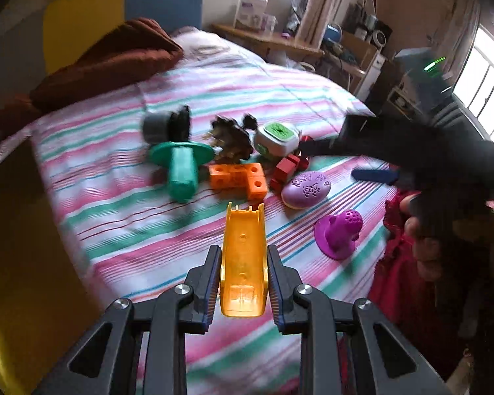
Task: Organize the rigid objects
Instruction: 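Grasp the orange chute piece with the left tool, then drop the orange chute in the tray with the left tool while the right grasps the magenta cup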
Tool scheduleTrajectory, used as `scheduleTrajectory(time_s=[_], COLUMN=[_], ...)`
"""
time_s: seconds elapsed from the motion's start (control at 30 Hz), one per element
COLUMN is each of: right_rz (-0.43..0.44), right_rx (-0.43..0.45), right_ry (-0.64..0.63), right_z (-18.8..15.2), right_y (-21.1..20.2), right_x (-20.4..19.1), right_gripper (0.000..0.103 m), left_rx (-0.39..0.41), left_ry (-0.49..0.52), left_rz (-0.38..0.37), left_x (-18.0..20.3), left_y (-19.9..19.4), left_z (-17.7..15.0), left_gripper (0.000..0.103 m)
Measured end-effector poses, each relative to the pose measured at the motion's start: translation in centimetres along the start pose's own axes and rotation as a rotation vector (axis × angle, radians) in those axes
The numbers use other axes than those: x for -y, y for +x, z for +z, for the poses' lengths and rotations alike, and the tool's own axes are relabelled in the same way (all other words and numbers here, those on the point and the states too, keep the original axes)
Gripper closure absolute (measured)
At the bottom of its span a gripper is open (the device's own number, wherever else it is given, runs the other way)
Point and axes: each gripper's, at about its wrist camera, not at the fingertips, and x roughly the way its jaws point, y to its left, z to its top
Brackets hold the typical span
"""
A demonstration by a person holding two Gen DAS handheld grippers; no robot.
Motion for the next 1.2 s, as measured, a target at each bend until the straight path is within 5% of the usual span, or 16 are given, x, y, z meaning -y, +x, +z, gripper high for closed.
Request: scheduleTrajectory(time_s=[0.23, 0.47, 0.53, 0.57, 0.83, 1.2], right_rz=[-0.105, -0.22, -0.269, -0.285, -0.303, -0.268], right_rx=[-0.161, -0.242, -0.264, -0.282, -0.288, -0.293], right_ry=[-0.136, -0.224, -0.249, -0.258, -0.311, -0.339], right_z=[-1.8, -3.4, -3.7, -3.9, -4.5, -5.1], right_y=[0.0, 1.2, 2.0, 2.4, 2.8, 2.4], right_x=[-2.0, -2.3, -2.3, -2.2, -2.7, -2.6], right_gripper=[0.02, 0.036, 0.052, 0.068, 0.069, 0.07], left_rx=[0.088, 0.132, 0.13, 0.127, 0.055, 0.027], left_ry=[-0.075, -0.214, -0.259, -0.289, -0.504, -0.545], left_rz=[0.029, 0.111, 0.165, 0.185, 0.327, 0.492], left_x=[-3.1, -11.0, -13.9, -15.7, -28.6, -34.0], left_y=[-4.8, -9.1, -9.7, -9.8, -8.7, -5.8], left_z=[-0.6, -2.3, -2.8, -3.2, -4.8, -3.1], left_gripper=[0.077, 0.077, 0.077, 0.077, 0.077, 0.076])
